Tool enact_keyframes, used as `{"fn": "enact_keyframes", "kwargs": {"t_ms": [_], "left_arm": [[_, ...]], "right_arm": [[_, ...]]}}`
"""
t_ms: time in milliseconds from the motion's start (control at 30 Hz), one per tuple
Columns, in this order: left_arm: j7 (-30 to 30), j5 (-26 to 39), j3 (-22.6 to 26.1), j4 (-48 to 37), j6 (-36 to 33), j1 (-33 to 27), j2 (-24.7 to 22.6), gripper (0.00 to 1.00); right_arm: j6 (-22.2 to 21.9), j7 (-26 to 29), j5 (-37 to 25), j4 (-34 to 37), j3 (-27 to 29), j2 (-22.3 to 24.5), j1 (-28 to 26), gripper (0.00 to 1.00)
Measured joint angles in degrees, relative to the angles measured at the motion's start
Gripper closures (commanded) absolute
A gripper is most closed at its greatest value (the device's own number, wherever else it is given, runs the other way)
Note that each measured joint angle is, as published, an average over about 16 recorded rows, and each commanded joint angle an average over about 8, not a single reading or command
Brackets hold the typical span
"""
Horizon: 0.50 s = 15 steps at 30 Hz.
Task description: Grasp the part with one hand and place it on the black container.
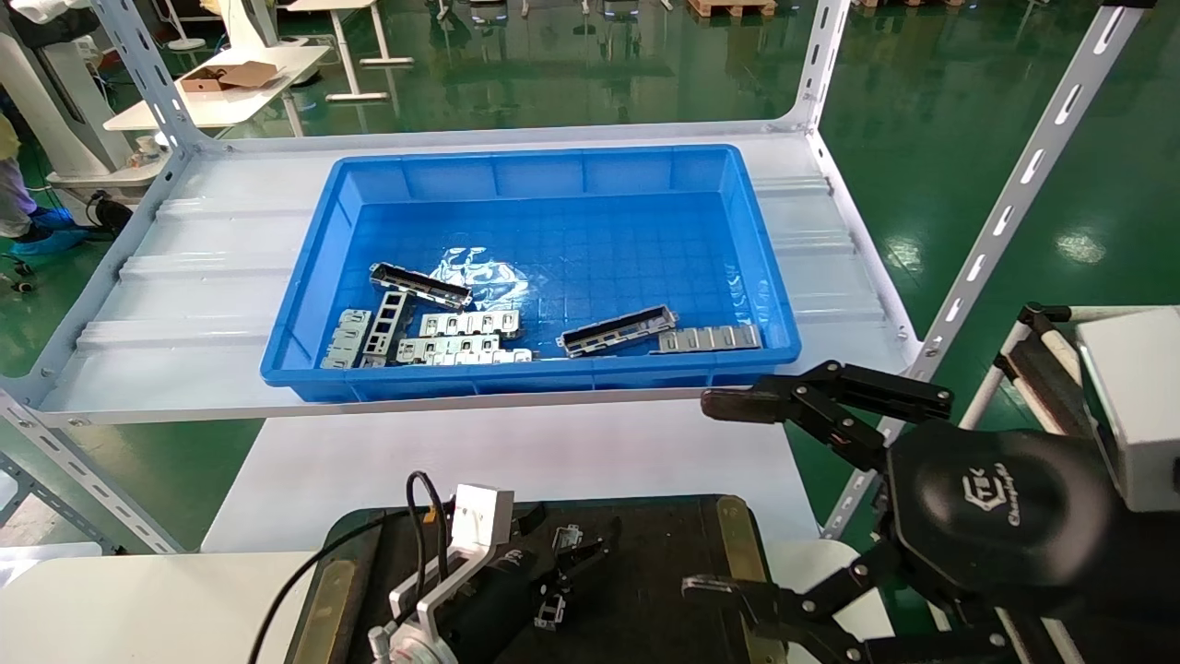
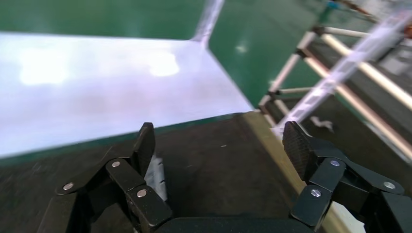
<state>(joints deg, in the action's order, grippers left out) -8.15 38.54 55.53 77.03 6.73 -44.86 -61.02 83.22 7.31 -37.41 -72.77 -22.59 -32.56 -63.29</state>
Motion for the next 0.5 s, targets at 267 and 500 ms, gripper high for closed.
{"fn": "enact_keyframes", "kwargs": {"t_ms": [267,500], "left_arm": [[2.16,0.96,-4.35,-0.27,-16.59,-0.7,5.67,0.0],[7.64,0.48,-9.26,-0.98,-29.56,-0.26,10.2,0.0]], "right_arm": [[0.0,0.0,0.0,0.0,0.0,0.0,0.0,0.0],[0.0,0.0,0.0,0.0,-0.01,0.0,0.0,0.0]]}}
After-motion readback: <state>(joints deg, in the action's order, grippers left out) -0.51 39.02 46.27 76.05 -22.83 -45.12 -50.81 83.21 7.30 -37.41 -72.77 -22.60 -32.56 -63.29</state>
